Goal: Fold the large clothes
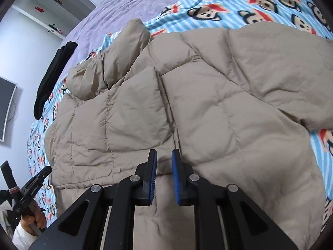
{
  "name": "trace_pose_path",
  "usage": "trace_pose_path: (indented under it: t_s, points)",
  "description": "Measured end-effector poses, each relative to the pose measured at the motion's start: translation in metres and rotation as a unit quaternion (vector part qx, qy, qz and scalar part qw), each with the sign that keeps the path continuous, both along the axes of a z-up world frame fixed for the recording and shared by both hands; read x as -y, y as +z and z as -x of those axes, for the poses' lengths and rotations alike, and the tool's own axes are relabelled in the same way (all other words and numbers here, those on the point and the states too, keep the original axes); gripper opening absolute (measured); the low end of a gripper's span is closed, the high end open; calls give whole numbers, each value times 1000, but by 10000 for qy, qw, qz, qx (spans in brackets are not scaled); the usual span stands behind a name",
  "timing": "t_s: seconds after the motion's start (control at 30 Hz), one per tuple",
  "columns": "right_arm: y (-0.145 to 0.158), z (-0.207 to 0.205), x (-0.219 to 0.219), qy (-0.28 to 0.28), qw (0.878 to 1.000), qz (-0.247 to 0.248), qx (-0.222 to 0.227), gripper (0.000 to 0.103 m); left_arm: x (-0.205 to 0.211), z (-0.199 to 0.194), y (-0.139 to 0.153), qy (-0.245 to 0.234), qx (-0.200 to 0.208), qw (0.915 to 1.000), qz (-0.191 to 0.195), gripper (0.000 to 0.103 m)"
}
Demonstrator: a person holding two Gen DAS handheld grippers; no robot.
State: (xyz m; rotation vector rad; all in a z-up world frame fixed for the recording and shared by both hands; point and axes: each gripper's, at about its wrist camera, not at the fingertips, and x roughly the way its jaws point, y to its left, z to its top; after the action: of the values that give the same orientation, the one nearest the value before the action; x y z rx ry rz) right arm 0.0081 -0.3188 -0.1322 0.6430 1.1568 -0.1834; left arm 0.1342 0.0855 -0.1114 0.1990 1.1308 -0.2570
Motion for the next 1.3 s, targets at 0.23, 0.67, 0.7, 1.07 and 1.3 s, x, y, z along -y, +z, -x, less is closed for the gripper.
trace_pose_path:
  t_s: [0.23,0.67,0.7,1.07,1.3]
  points:
    - [10,55,23,-330,9983,-478,23,57,45,31,20,-415,48,9988,253,23]
    - [22,133,112,-1020,9911,-791,323,84,163,67,25,-676,-147,9976,62,103]
    - [22,138,121,-1097,9899,-823,355,86,170,68,24,-681,-180,9975,41,103]
    - [8,176,229,-2137,9666,-1285,590,103,242,94,11,-1036,-515,9933,51,103]
    - [-16,179,308,-2978,9256,-2017,1181,103,261,97,8,-985,-590,9933,86,103]
